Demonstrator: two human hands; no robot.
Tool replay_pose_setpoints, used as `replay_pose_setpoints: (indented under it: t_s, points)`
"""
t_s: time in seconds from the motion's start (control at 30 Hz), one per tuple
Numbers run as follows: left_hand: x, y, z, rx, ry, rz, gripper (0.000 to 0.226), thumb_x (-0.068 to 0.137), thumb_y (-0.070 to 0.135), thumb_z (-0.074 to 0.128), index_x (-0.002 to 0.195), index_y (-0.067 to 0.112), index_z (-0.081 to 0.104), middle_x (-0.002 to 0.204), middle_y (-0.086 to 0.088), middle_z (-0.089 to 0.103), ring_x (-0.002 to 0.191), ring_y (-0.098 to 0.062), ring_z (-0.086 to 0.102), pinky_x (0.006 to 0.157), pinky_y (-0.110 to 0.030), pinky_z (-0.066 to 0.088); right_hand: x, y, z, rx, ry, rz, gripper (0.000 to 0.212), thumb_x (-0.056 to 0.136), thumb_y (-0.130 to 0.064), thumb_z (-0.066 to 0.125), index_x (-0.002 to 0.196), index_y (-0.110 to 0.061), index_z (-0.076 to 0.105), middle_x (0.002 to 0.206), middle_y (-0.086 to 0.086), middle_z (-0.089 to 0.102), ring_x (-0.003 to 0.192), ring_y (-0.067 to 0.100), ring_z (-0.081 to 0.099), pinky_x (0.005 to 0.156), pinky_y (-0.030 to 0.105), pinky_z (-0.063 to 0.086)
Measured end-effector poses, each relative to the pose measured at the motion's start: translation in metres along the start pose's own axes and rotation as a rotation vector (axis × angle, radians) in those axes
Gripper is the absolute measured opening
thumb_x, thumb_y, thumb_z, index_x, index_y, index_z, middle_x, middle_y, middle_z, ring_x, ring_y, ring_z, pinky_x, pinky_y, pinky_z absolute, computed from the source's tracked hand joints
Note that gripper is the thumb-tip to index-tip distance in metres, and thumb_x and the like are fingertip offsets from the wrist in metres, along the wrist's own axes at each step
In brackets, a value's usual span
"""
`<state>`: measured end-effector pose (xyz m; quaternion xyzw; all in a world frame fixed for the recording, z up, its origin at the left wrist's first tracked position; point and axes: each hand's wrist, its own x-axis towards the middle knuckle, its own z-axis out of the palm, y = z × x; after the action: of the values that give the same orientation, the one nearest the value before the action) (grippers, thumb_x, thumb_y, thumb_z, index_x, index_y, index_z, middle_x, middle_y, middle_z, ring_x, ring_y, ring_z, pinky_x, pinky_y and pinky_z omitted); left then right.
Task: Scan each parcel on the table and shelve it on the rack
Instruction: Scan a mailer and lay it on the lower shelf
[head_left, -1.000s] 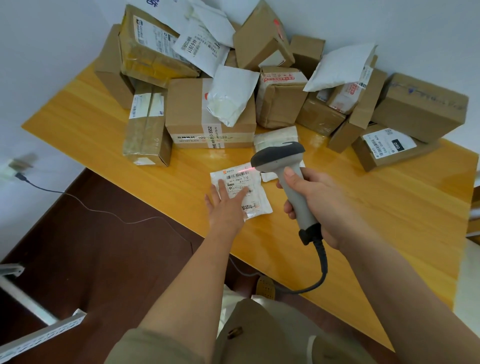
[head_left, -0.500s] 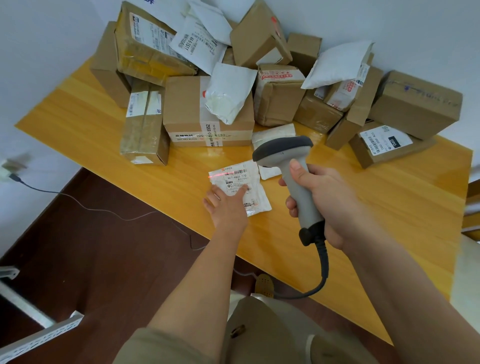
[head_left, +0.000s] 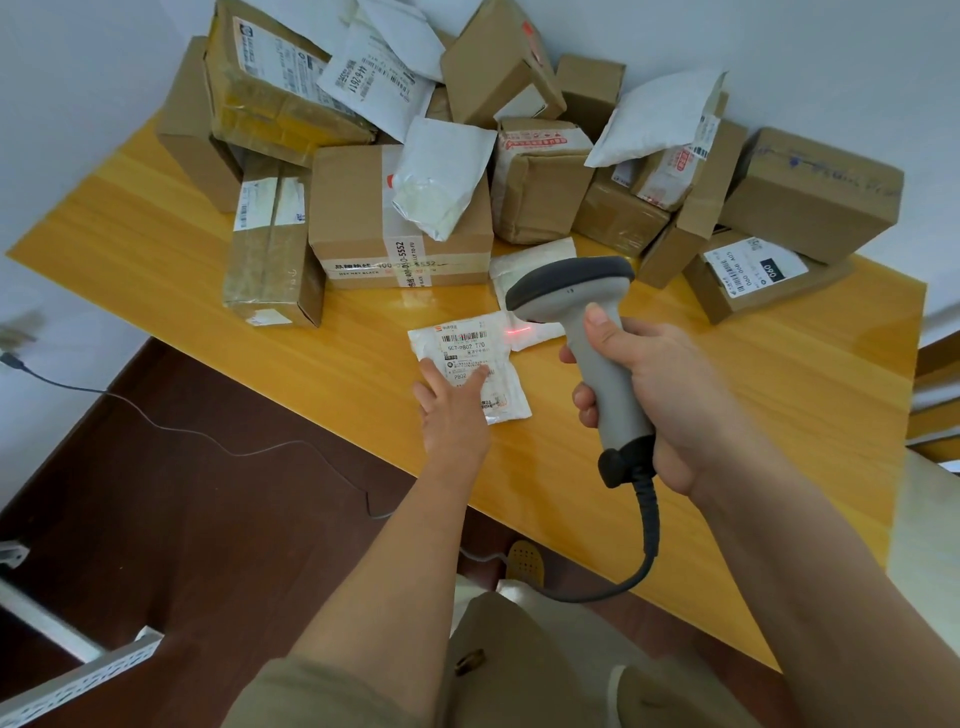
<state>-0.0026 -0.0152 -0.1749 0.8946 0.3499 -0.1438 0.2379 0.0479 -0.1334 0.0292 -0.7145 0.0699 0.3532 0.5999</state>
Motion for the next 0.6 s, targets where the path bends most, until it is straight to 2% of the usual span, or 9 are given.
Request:
replay_pose_setpoints:
  t_s: [0.23, 0.37, 0.5, 0.6]
  points:
    - [-0.002, 0.0, 0.002, -0.028, 0.025, -0.021, 0.076, 0.092, -0.003, 0.057, 0.148, 0.043, 0.033, 0.154, -0.014, -0.003, 0.129, -0.033, 0.02, 0.096, -0.036, 0.044, -0.005, 0.002, -0.007, 0.038, -0.013, -0.001, 0.027, 0.097, -0.036, 0.056, 0.104, -0.01, 0.061, 0.095, 0.008, 0.063, 0.053, 0.011, 0.054, 0.05, 0.025, 0.049]
    - [-0.002, -0.002, 0.002, -0.081, -0.009, -0.053, 0.072, 0.096, -0.002, 0.052, 0.148, 0.044, 0.034, 0.158, -0.02, -0.009, 0.135, -0.036, 0.017, 0.098, -0.037, 0.042, -0.005, 0.006, -0.013, 0.06, -0.027, 0.002, 0.027, 0.098, -0.036, 0.056, 0.105, -0.01, 0.061, 0.094, 0.007, 0.063, 0.053, 0.011, 0.054, 0.051, 0.025, 0.048]
    - [-0.003, -0.006, 0.005, -0.121, -0.016, -0.044, 0.066, 0.099, 0.004, 0.049, 0.149, 0.044, 0.032, 0.155, -0.022, 0.01, 0.134, -0.036, 0.019, 0.102, -0.039, 0.038, -0.004, 0.013, -0.022, 0.099, -0.071, 0.005, 0.029, 0.098, -0.036, 0.055, 0.108, -0.01, 0.062, 0.093, 0.006, 0.065, 0.053, 0.013, 0.054, 0.052, 0.026, 0.047]
    - [-0.009, -0.012, 0.007, -0.193, 0.034, -0.082, 0.065, 0.094, 0.012, 0.06, 0.147, 0.042, 0.037, 0.142, -0.018, 0.024, 0.128, -0.035, 0.024, 0.104, -0.038, 0.033, -0.003, 0.022, -0.029, 0.103, -0.108, 0.018, 0.032, 0.099, -0.035, 0.053, 0.117, -0.01, 0.06, 0.098, 0.006, 0.067, 0.055, 0.013, 0.053, 0.052, 0.026, 0.047]
